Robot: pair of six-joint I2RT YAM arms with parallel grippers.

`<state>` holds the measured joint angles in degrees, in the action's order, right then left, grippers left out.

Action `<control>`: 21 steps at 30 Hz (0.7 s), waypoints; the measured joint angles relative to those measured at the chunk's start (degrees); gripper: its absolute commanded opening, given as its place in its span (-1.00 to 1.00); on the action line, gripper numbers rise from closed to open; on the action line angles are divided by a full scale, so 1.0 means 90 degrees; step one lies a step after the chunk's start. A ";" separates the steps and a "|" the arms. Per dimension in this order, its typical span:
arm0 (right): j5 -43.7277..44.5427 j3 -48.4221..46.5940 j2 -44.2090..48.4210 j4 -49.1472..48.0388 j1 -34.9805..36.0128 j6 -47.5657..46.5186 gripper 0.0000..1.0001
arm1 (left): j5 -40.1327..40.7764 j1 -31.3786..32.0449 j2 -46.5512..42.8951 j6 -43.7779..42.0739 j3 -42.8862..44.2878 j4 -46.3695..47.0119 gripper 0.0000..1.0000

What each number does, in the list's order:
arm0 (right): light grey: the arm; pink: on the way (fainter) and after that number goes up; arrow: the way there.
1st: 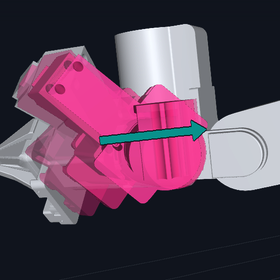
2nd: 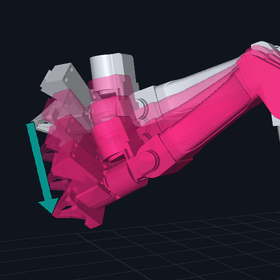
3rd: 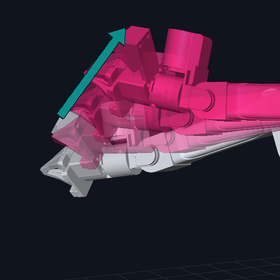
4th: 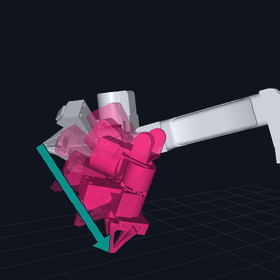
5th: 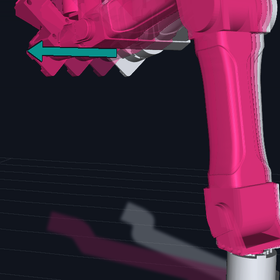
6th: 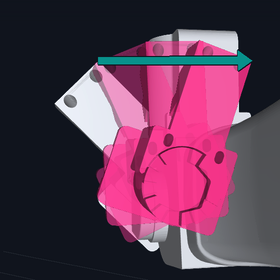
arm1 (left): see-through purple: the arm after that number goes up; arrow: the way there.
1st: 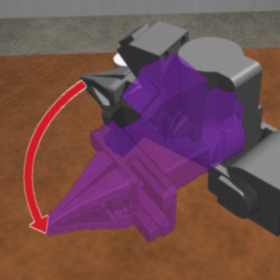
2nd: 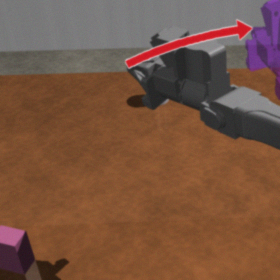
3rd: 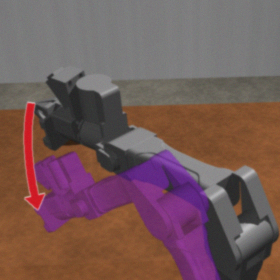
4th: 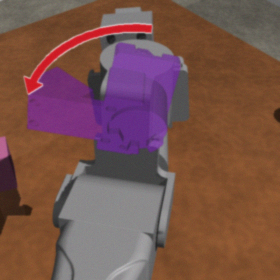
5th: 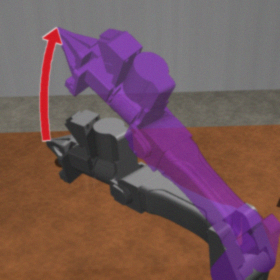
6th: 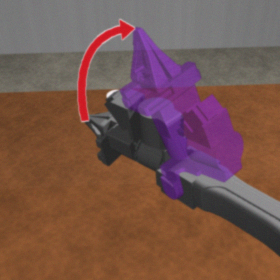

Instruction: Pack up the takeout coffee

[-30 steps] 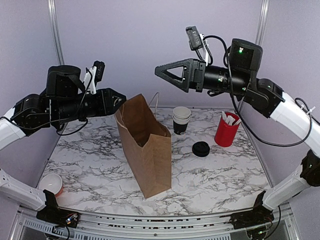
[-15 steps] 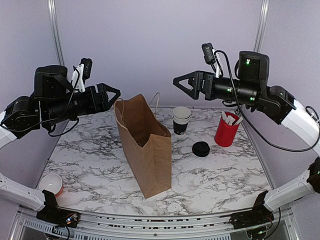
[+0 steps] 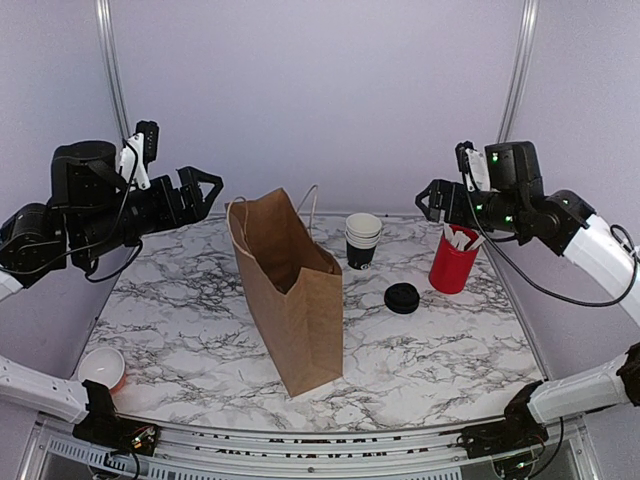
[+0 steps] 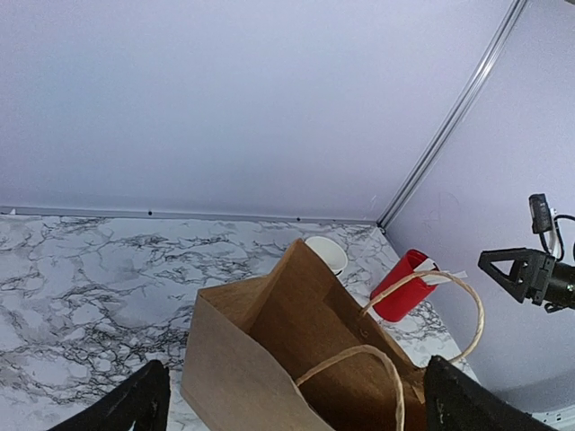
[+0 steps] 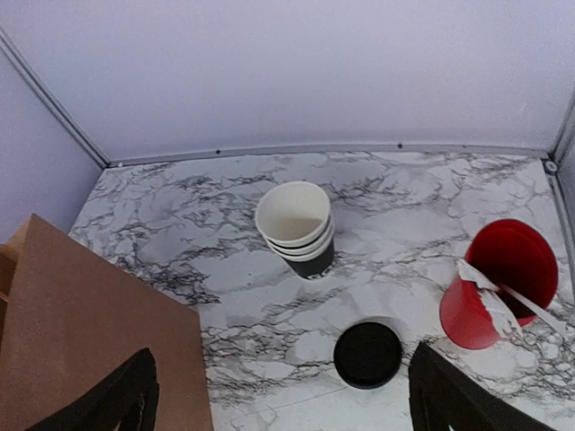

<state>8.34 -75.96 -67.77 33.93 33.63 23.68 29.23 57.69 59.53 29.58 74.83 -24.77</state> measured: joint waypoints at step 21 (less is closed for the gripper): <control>-0.0661 0.1256 0.0481 0.0447 -0.3062 -0.0175 0.09 | 0.0296 -0.0131 -0.0452 0.0024 -0.0265 0.0002 0.98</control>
<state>2.39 -64.66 -63.44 37.95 6.07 22.11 31.90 56.51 55.46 29.80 72.44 -24.75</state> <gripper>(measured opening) 0.582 0.993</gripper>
